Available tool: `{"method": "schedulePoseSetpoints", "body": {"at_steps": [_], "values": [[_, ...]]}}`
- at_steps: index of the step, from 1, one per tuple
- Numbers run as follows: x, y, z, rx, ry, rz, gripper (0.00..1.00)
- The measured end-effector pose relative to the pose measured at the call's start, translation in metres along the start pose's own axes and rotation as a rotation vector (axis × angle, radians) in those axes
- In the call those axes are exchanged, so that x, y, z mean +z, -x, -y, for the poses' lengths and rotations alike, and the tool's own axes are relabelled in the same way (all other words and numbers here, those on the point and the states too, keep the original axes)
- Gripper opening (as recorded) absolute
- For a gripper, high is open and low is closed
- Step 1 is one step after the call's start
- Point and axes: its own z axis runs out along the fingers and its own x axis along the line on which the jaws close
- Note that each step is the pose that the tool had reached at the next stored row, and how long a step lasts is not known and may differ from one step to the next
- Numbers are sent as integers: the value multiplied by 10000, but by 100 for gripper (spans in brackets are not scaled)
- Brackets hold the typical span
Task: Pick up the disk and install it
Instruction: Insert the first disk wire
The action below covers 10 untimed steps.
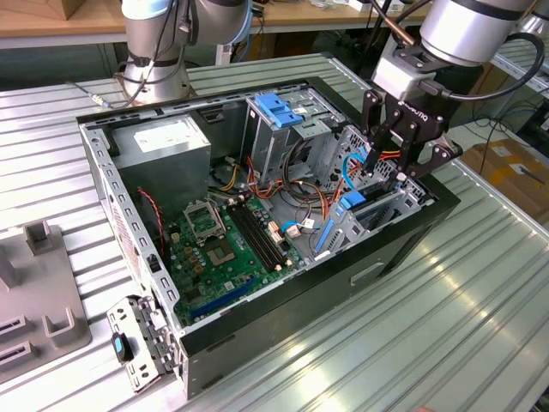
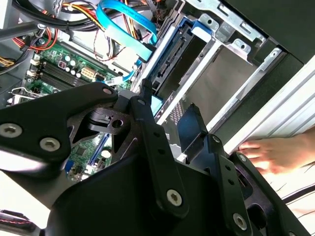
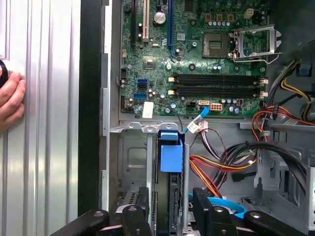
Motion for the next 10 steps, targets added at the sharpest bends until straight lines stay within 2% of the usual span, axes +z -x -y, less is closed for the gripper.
{"method": "schedulePoseSetpoints", "body": {"at_steps": [4,10], "values": [[-1,91,60,0,0,0,49],[28,135,217,0,6,1,49]]}}
